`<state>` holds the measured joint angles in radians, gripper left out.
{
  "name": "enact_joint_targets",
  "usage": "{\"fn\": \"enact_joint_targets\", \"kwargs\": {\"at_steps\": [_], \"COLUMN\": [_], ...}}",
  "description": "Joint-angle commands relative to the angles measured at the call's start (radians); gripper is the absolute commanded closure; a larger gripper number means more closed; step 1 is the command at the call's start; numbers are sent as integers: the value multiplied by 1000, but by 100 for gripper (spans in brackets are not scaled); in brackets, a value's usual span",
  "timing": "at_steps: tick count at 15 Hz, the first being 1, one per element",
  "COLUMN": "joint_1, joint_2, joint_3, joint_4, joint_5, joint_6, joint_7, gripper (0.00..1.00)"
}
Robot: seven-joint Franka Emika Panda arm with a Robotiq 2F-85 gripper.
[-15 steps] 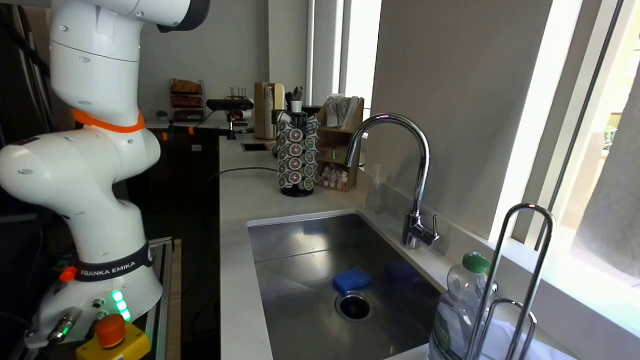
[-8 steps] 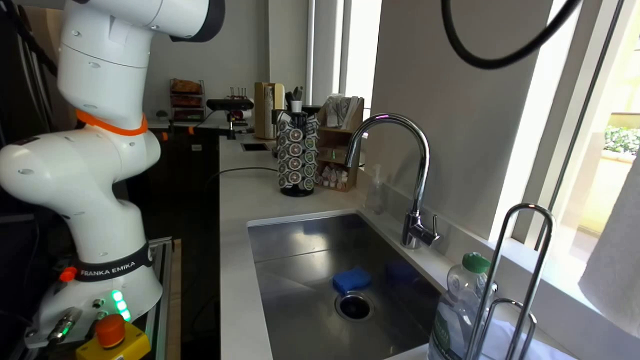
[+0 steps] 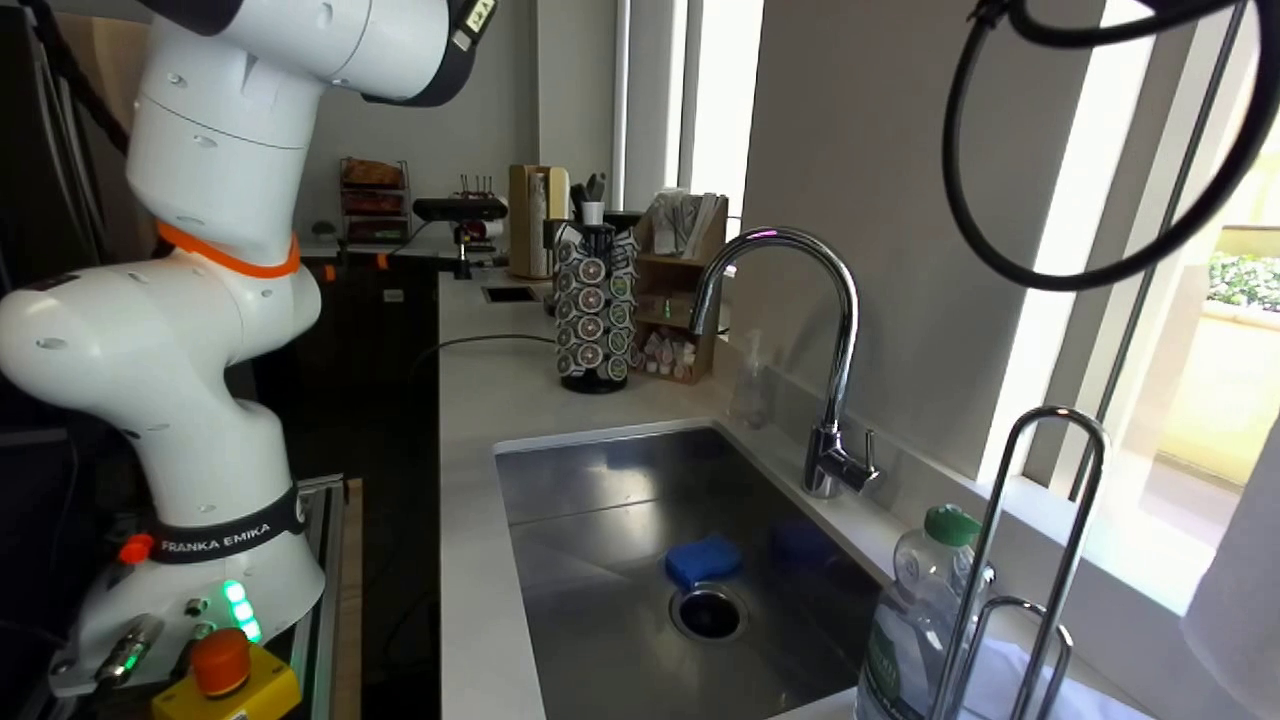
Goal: Remove the paper towel from the paper towel holder
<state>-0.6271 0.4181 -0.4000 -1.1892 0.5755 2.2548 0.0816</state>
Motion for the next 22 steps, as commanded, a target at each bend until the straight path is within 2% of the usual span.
{"fn": "enact_joint_targets", "kwargs": {"at_steps": [1, 11, 22], "joint_1": [2, 10, 25], "joint_2": [10, 33, 71], "joint_3": [23, 57, 55], "joint_4": [-21, -91, -181], "joint_5": [28, 13, -9], "joint_6": [44, 76, 152], "joint_7": [-38, -84, -134], "gripper": [89, 89, 89]}}
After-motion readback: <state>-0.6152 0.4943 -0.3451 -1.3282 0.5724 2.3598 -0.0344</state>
